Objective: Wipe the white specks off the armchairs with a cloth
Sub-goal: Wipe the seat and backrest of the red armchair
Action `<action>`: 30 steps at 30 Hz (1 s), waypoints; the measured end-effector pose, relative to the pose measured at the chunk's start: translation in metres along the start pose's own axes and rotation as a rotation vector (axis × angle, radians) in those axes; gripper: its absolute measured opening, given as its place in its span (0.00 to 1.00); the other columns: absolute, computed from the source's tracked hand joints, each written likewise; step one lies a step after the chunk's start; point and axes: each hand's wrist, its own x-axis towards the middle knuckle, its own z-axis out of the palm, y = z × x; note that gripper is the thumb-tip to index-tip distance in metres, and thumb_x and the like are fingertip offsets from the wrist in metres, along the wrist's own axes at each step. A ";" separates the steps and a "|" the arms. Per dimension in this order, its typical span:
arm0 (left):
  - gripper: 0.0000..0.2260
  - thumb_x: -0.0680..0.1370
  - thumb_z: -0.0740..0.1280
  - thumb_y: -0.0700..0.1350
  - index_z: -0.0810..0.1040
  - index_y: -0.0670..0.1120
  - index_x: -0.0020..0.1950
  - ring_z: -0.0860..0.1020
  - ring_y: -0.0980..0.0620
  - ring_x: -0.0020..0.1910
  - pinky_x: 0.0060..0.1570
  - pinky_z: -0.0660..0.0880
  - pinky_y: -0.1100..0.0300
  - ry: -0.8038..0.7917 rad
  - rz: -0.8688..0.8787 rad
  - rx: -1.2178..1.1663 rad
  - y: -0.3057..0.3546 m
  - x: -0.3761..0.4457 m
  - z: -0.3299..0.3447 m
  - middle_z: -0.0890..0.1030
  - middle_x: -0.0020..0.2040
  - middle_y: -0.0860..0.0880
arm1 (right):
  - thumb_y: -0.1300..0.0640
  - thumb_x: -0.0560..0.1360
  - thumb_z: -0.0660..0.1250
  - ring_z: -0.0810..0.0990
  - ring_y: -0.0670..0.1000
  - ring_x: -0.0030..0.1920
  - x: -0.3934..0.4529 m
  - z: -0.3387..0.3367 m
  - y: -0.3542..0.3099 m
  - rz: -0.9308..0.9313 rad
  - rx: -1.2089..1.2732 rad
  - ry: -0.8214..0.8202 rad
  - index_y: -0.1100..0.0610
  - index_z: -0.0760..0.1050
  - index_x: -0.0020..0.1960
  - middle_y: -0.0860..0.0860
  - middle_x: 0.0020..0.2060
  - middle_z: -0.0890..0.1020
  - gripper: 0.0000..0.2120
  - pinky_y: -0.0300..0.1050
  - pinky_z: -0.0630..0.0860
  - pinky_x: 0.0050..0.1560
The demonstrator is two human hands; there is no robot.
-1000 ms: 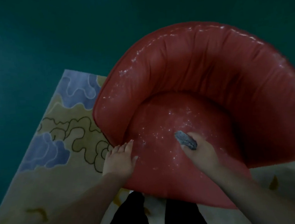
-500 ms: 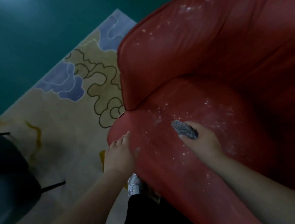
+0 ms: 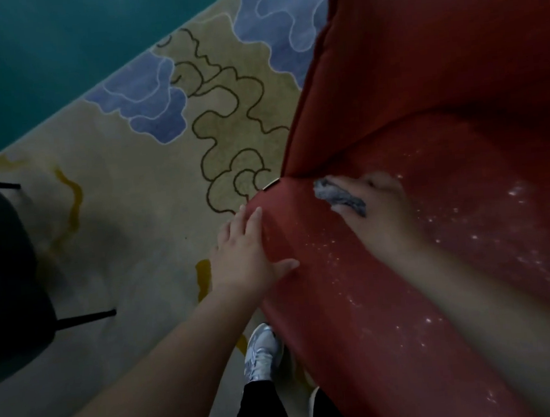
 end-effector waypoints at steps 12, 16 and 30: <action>0.52 0.62 0.69 0.71 0.52 0.53 0.79 0.54 0.46 0.75 0.74 0.53 0.53 0.132 0.135 -0.108 -0.032 0.008 0.033 0.53 0.79 0.51 | 0.49 0.75 0.67 0.70 0.52 0.54 0.012 0.061 -0.018 -0.030 -0.179 0.081 0.38 0.74 0.63 0.47 0.50 0.71 0.17 0.51 0.63 0.59; 0.53 0.61 0.66 0.72 0.52 0.50 0.79 0.53 0.49 0.76 0.75 0.52 0.54 0.143 0.129 -0.153 -0.035 0.005 0.037 0.53 0.78 0.51 | 0.52 0.71 0.71 0.72 0.52 0.50 -0.001 0.061 -0.020 -0.206 -0.186 -0.008 0.40 0.77 0.60 0.48 0.46 0.73 0.18 0.54 0.69 0.54; 0.56 0.59 0.68 0.70 0.53 0.45 0.79 0.53 0.50 0.76 0.72 0.46 0.61 0.178 0.117 -0.262 -0.047 0.003 0.047 0.55 0.78 0.49 | 0.47 0.73 0.59 0.73 0.54 0.45 -0.013 0.083 -0.023 -0.506 -0.209 -0.049 0.39 0.81 0.53 0.50 0.44 0.75 0.14 0.47 0.62 0.48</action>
